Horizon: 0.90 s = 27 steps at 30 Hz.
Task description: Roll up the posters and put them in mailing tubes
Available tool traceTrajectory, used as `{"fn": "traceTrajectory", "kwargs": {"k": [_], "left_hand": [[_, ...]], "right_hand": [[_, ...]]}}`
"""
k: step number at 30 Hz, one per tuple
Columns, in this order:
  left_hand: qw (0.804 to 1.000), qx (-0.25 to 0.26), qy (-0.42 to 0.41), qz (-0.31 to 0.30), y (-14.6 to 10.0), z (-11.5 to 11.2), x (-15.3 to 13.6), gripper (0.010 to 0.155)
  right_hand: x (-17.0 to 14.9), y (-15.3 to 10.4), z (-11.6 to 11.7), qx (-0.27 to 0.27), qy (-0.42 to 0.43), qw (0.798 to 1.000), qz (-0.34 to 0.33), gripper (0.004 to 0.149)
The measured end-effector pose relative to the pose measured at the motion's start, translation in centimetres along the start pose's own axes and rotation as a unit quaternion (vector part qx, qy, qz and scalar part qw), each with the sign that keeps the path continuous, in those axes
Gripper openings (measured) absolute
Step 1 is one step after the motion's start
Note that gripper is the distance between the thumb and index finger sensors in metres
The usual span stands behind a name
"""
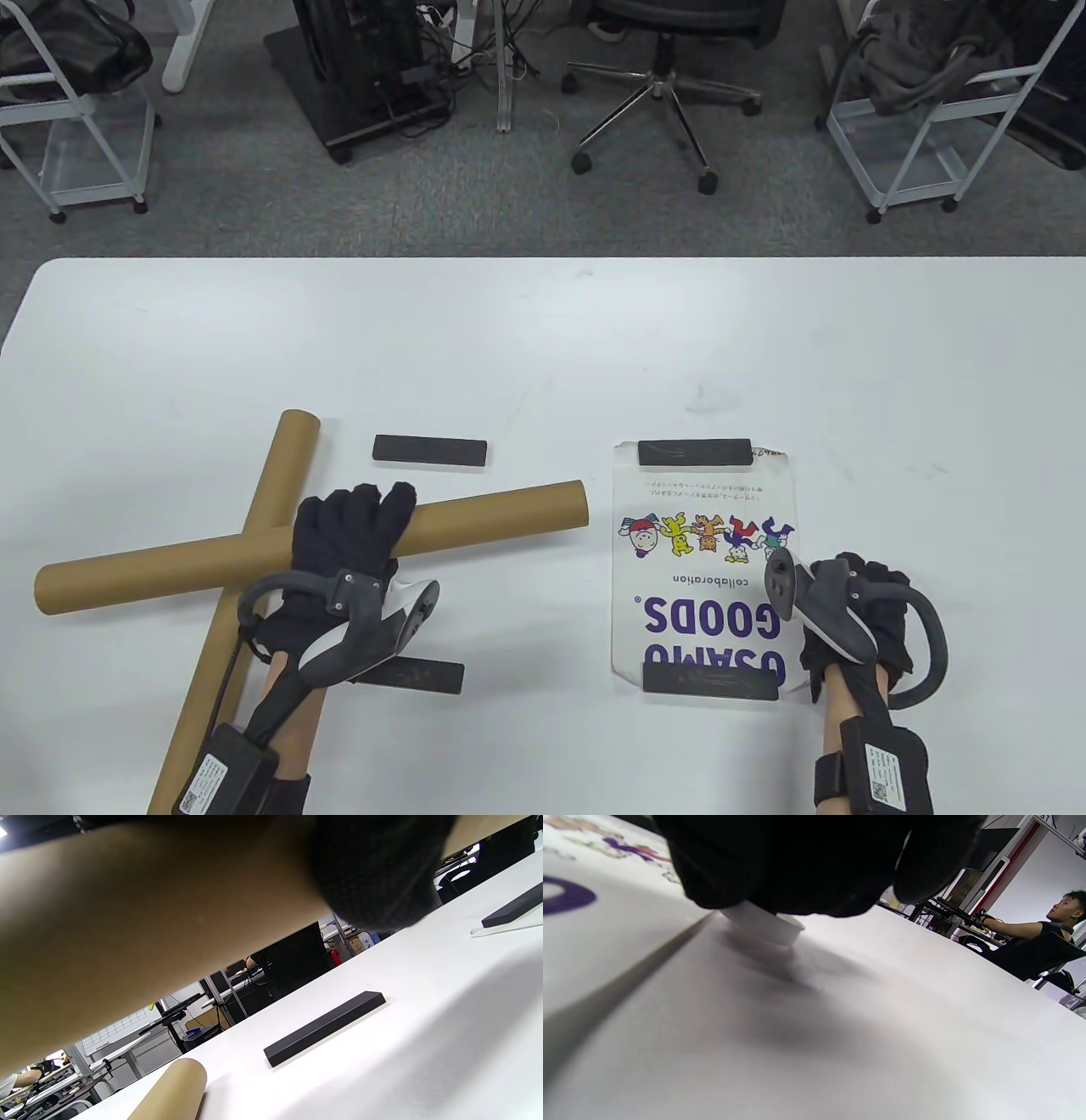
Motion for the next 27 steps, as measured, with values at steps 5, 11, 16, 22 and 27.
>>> {"fn": "traceTrajectory", "kwargs": {"k": [5,11,16,22,27], "left_hand": [[1.000,0.000,0.000,0.002,0.0,0.1,-0.1,0.084],[1.000,0.000,-0.001,0.003,0.0,0.1,-0.1,0.084],[1.000,-0.005,-0.002,0.005,-0.1,0.1,-0.1,0.084],[1.000,-0.006,0.005,0.002,0.0,0.5,0.2,0.084],[0.999,-0.044,-0.004,0.013,0.4,1.5,0.7,0.084]], "right_hand": [[-0.1,0.0,0.2,0.001,0.012,1.000,0.008,0.038],[-1.7,-0.4,-1.8,-0.016,0.084,0.996,0.020,0.043],[-1.7,-0.7,-3.7,-0.008,0.231,0.973,-0.012,0.051],[-0.2,-1.0,-4.0,-0.025,0.300,0.952,-0.057,0.055],[0.5,-1.0,-3.8,-0.028,0.299,0.951,-0.070,0.055]]}}
Point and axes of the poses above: the tracker on the back of each hand, its own x axis roughly to the thumb side, its own y axis roughly from the wrist to the fingertips, z = x × y, the point moved 4 cm from there along y, roughly from the wrist to the fingertips, and after that the axes turned 9 degrees about -y, right-handed, at the moved point
